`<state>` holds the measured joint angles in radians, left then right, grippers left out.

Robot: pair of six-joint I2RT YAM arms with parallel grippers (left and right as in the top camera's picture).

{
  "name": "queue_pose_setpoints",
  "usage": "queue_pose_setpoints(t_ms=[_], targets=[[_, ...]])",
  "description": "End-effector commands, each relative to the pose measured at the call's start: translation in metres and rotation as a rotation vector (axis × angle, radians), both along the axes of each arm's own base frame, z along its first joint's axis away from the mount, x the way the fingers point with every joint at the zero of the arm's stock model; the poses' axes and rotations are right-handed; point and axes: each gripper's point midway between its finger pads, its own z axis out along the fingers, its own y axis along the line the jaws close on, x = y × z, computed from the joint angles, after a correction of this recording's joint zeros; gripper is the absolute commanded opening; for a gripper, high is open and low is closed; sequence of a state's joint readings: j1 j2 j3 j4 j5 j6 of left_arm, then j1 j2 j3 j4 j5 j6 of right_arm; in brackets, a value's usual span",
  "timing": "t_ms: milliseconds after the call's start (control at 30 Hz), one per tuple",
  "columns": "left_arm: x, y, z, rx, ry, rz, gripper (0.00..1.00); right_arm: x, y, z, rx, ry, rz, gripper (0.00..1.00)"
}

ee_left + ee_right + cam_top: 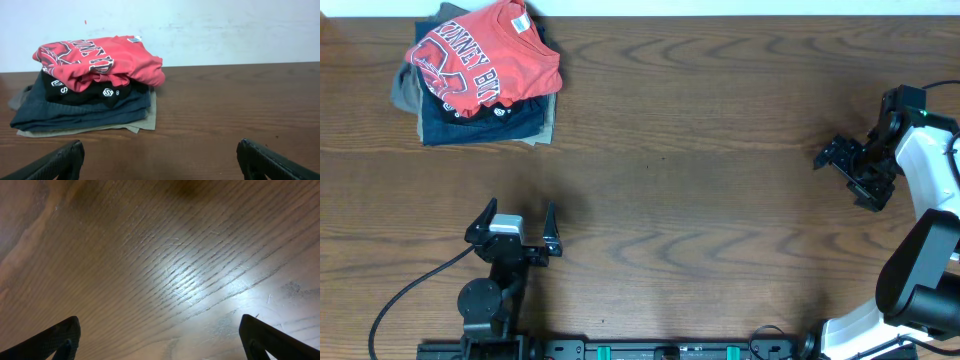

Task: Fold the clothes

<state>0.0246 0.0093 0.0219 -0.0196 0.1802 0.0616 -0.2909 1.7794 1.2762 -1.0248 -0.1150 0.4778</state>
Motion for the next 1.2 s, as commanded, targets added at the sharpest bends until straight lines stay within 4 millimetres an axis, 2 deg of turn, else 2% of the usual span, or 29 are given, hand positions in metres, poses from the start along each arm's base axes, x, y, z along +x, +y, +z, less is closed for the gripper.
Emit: queue_pose_setpoints(t_ms=[0, 1000, 1167], targets=[[-0.001, -0.001, -0.015, 0.014, 0.042, -0.012, 0.98, 0.003, -0.003, 0.005, -0.009, -0.018, 0.009, 0.99], [-0.001, -0.001, -0.015, 0.014, 0.042, -0.012, 0.98, 0.000, 0.000, 0.001, -0.005, -0.005, 0.013, 0.99], [-0.001, -0.001, -0.015, 0.014, 0.042, -0.012, 0.98, 0.001, -0.001, 0.013, -0.016, -0.042, 0.010, 0.99]])
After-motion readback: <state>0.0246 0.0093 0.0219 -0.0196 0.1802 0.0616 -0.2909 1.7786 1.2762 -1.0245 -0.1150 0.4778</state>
